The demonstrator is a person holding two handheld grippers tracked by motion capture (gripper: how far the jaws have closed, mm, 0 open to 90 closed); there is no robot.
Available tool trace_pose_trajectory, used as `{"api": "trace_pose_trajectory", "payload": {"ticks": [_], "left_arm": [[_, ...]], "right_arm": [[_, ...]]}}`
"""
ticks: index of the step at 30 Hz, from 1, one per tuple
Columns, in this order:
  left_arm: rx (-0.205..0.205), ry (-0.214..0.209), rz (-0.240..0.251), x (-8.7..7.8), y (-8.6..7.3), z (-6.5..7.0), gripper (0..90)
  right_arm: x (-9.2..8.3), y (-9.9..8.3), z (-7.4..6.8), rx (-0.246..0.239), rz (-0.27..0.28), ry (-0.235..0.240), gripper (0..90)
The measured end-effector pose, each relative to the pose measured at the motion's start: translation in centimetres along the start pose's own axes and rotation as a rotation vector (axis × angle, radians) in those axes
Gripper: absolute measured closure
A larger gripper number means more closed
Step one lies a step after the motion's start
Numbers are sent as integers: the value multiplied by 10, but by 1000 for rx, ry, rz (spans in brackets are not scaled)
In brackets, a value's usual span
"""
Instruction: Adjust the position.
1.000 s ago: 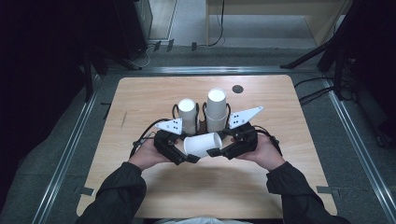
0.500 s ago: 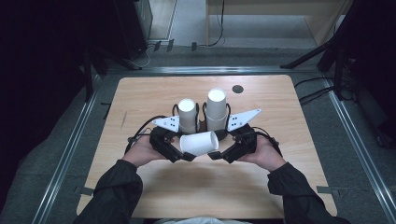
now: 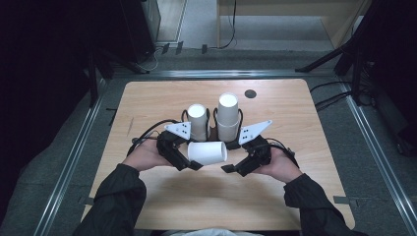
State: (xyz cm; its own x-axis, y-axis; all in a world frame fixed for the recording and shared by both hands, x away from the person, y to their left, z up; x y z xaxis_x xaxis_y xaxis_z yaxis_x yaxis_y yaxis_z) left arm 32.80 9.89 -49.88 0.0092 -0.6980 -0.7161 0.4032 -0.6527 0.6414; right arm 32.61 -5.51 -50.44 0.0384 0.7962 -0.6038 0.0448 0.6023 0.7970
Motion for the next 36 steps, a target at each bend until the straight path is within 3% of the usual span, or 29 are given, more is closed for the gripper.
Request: {"api": "trace_pose_trajectory", "payload": {"ticks": [2, 6, 18, 22, 33, 36], "left_arm": [[-3, -9, -20, 3, 0, 0, 200], [22, 16, -63, 11, -1, -3, 200], [30, -25, -165, 37, -2, -1, 200], [-3, -43, -206, 46, -4, 0, 201], [-6, -57, -220, 46, -5, 1, 201], [-1, -67, -195, 44, -2, 1, 185]], "right_arm": [[0, -1, 0, -4, -3, -4, 200], [1, -3, 0, -4, -7, -8, 204], [8, -6, -3, -16, -30, 1, 223], [13, -9, -6, -33, -50, 24, 266], [23, -11, -9, -62, -92, 41, 318], [22, -9, -9, -61, -83, 42, 318]]}}
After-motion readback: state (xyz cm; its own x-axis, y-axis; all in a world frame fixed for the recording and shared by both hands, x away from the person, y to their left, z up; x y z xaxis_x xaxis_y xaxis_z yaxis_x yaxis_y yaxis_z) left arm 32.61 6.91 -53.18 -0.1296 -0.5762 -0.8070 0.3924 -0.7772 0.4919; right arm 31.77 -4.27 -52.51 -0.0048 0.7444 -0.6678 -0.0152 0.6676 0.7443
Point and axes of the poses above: each handheld gripper's, and its own axes: x roughly forward along the jaws, y roughly out of its top, z roughly to its right, the point moved 8 cm from there along x, roughly forward along the jaws, and after that the axes turned 11 degrees about -x, right-handed, at the moved point
